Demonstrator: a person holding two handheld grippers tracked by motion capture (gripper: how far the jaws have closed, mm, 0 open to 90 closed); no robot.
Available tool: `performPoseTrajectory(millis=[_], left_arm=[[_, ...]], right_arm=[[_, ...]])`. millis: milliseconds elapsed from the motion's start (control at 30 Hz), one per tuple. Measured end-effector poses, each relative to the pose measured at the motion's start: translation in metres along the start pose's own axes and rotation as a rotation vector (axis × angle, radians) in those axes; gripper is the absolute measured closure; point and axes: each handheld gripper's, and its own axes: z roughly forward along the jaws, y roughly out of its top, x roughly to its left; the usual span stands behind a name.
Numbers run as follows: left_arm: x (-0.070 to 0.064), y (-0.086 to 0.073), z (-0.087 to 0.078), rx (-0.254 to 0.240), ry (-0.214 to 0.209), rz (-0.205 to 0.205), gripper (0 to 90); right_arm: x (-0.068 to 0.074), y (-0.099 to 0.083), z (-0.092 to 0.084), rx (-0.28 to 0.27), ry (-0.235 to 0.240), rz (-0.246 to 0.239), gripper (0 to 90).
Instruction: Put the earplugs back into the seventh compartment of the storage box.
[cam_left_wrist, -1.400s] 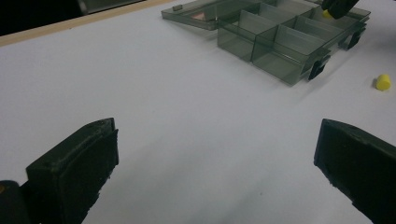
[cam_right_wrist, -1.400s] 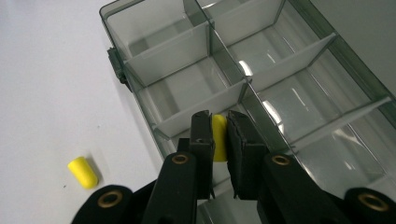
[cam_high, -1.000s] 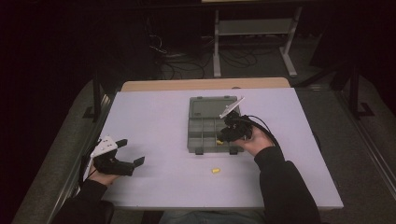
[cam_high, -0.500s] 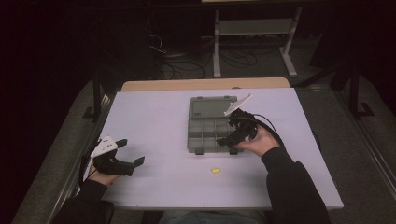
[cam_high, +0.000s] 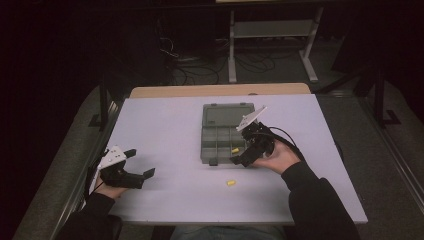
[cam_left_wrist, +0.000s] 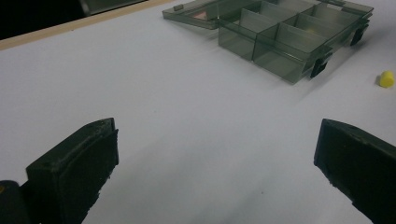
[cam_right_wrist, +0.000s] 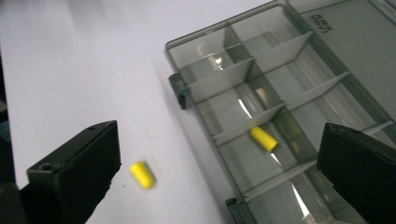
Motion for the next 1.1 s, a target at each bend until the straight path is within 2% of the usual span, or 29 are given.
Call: performPoseTrajectory(millis=[33,167,200,400,733,1100], left_arm=[[0.000,0.000,0.000,0.000,0.000,0.000,0.0],[0.000,0.000,0.000,-0.002,0.002,-0.001,0.0],[0.000,0.000,0.000,-0.001,0.002,-0.001,0.0],[0.000,0.000,0.000,-0.001,0.001,-0.001,0.0],[0.000,0.000,0.000,-0.002,0.001,0.000,0.0],[0.000,0.000,0.000,-0.002,0.000,0.001,0.0]], right_arm=[[0.005,0.001,0.001,0.006,0.001,-0.021,0.0],[0.012,0.002,0.004,0.006,0.011,-0.047,0.0],[0.017,0.003,0.007,0.014,0.019,-0.069,0.0],[0.029,0.002,0.013,0.029,0.035,-0.103,0.0],[0.045,-0.004,0.027,0.043,0.082,-0.142,0.0],[0.048,-0.015,0.038,0.069,0.101,-0.141,0.0]])
